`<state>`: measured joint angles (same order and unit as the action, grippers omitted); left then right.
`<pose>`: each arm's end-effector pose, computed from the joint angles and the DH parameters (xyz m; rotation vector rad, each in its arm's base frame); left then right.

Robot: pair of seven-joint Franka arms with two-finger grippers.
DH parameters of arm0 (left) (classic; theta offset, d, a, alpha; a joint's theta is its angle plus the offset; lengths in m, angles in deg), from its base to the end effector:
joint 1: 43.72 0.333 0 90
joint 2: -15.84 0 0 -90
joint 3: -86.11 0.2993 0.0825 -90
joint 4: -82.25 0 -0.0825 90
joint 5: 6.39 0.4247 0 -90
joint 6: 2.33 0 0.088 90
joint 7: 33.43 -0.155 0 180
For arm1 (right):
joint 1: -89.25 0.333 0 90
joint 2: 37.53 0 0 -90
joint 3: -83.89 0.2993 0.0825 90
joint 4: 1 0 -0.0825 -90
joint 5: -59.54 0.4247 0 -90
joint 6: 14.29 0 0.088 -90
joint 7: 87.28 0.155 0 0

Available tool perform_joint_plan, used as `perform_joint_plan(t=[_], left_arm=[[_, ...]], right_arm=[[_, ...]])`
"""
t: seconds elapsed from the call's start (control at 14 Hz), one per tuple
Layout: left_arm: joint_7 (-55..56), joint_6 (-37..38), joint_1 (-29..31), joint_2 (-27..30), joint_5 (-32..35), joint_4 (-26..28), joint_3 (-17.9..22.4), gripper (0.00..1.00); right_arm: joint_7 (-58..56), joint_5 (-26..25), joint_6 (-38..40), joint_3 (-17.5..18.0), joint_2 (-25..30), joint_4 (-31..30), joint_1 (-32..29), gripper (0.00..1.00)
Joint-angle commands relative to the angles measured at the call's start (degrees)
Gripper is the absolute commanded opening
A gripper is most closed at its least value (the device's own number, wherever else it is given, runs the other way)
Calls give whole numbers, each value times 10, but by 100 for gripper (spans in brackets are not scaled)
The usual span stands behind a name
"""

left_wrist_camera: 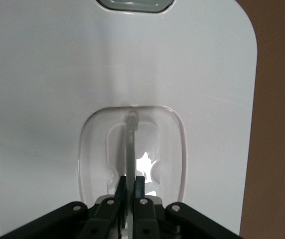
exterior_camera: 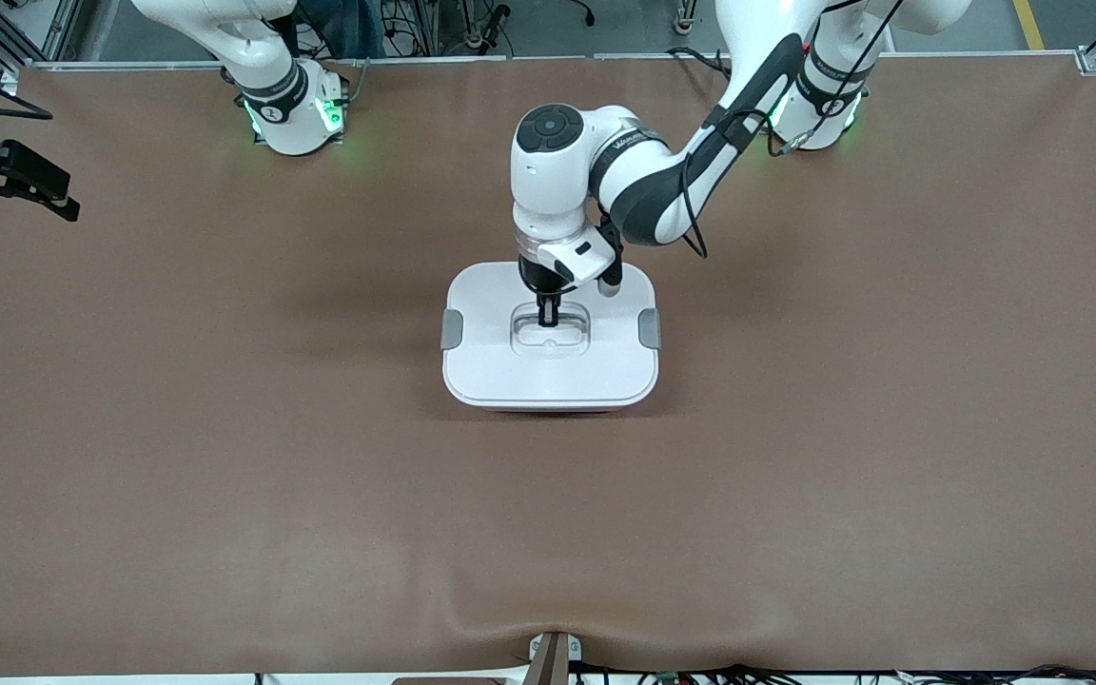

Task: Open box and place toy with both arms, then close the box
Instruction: 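Lower the lid onto the box and press it down with the left gripper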

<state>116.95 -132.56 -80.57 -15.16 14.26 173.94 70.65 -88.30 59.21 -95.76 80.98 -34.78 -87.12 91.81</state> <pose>0.4813 -0.5594 0.2579 2.1117 2.0618 0.1832 0.5632 -0.0050 0.6090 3.1382 0.0173 -0.0522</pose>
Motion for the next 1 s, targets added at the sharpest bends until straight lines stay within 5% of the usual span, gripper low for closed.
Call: perform_joint_plan(t=[0.0, 0.14, 0.43, 0.93], left_arm=[[14, -18, -1, -7, 9, -4, -2, 11], [14, -17, -1, -2, 6, -5, -1, 54], [19, 2, 4, 26, 5, -14, -2, 100], [-134, 98, 53, 68, -43, -42, -1, 100]], right_arm=[[1, -8, -2, -2, 1, 1, 4, 100], [1, -8, -2, -2, 1, 1, 4, 100], [1, -8, -2, -2, 1, 1, 4, 100], [1, -8, -2, -2, 1, 1, 4, 100]])
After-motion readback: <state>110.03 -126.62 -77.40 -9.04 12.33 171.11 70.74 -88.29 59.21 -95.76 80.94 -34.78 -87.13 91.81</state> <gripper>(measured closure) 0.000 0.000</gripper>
